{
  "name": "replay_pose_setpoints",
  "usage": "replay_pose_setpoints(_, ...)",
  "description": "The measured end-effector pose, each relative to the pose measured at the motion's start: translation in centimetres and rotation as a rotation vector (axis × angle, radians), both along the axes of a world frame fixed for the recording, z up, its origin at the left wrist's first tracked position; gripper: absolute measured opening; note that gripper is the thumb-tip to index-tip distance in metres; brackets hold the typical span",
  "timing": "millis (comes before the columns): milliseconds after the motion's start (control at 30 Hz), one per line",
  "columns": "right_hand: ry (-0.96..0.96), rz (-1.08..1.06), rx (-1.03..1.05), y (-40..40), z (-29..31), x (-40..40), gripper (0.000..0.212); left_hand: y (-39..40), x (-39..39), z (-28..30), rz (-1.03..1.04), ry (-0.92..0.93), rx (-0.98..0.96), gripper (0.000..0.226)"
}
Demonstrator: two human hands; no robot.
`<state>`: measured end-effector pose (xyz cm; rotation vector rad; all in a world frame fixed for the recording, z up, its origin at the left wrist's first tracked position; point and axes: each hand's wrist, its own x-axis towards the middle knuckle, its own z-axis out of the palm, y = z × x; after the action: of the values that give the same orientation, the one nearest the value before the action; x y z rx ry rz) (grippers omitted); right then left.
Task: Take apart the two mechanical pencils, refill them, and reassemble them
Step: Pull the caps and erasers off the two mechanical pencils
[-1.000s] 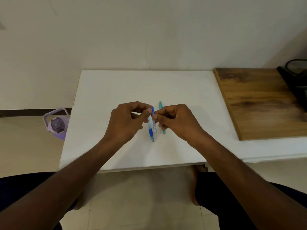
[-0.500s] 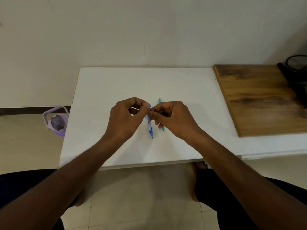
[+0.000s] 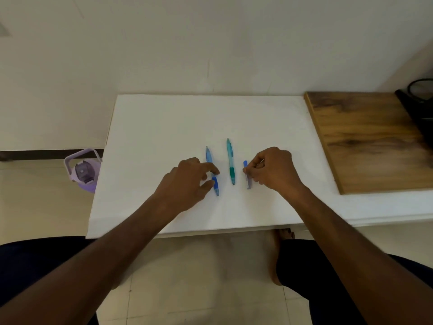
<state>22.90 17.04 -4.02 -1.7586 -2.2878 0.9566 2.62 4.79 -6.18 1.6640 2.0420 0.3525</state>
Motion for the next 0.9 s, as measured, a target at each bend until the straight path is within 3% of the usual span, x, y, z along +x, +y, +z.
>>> replay_pose_setpoints(233, -0.029, 0.046, 0.072, 0.0, 0.3, -0.4, 0.032, -0.2, 0.7, -0.1, 0.116, 0.039, 0.043, 0.044)
replay_pose_setpoints(433, 0.053, 0.044, 0.161, 0.0, 1.2, -1.0, 0.027, -0.9, 0.4, 0.3, 0.192, 0.017, 0.071, 0.026)
replay_pose_setpoints(600, 0.328, -0.056, -0.036, -0.3, 1.5, -2.5, 0.014, -0.9, 0.2, 2.2, 0.180, -0.232, 0.099, 0.031)
replay_pose_setpoints(767, 0.552, -0.114, -0.263, -0.4, 2.0, -3.9, 0.014, -2.1, -0.1, 2.9, 0.090, -0.216, 0.218, 0.026)
replay_pose_setpoints(900, 0.631, -0.102, -0.373, -0.8, 2.5, -5.2, 0.020, -2.6, -1.3, 2.9, 0.147, -0.264, 0.296, 0.019)
